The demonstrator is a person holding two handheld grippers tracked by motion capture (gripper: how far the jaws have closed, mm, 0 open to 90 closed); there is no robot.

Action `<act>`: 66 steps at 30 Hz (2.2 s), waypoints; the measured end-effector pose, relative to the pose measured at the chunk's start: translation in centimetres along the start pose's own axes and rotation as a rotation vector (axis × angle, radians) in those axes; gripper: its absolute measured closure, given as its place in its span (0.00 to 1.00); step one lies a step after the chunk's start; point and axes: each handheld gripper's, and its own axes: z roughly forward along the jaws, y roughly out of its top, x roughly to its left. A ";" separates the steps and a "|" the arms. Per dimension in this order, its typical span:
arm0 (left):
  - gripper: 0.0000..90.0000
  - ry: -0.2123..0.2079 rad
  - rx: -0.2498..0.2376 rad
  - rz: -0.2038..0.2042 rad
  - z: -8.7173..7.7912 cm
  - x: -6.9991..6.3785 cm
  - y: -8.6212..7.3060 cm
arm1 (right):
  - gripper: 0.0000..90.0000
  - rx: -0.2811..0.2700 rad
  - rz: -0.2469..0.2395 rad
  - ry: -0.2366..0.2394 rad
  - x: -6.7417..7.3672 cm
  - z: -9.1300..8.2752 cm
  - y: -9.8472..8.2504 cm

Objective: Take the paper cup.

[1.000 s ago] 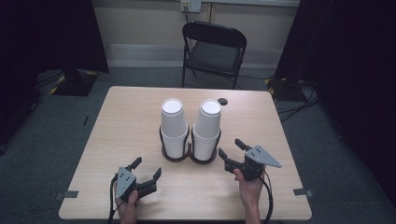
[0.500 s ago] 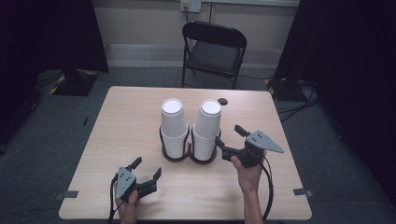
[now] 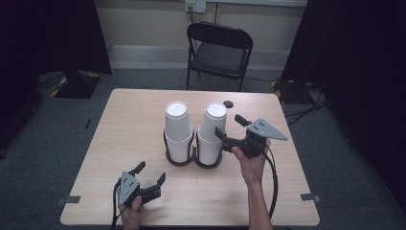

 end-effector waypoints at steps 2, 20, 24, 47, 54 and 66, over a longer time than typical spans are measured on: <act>0.18 -0.001 -0.002 -0.001 0.0 0.0 0.0 | 0.15 0.004 -0.001 0.005 -0.2 0.4 0.3; 0.18 0.000 -0.002 0.009 0.0 -0.1 0.0 | 0.15 0.072 0.029 0.071 -0.2 4.2 0.3; 0.18 -0.003 -0.003 0.007 0.0 0.0 0.0 | 0.15 0.094 0.030 0.071 -0.2 4.8 -0.1; 0.18 0.009 0.001 0.019 0.0 -0.1 0.0 | 0.12 0.158 0.020 0.059 -0.3 6.6 -2.5; 0.18 0.006 0.002 0.016 0.0 -0.1 0.0 | 0.11 0.175 0.015 0.046 -0.2 6.7 -2.9; 0.18 0.003 0.008 0.017 0.0 -0.1 0.0 | 0.14 0.161 0.034 0.044 -0.2 6.5 -3.1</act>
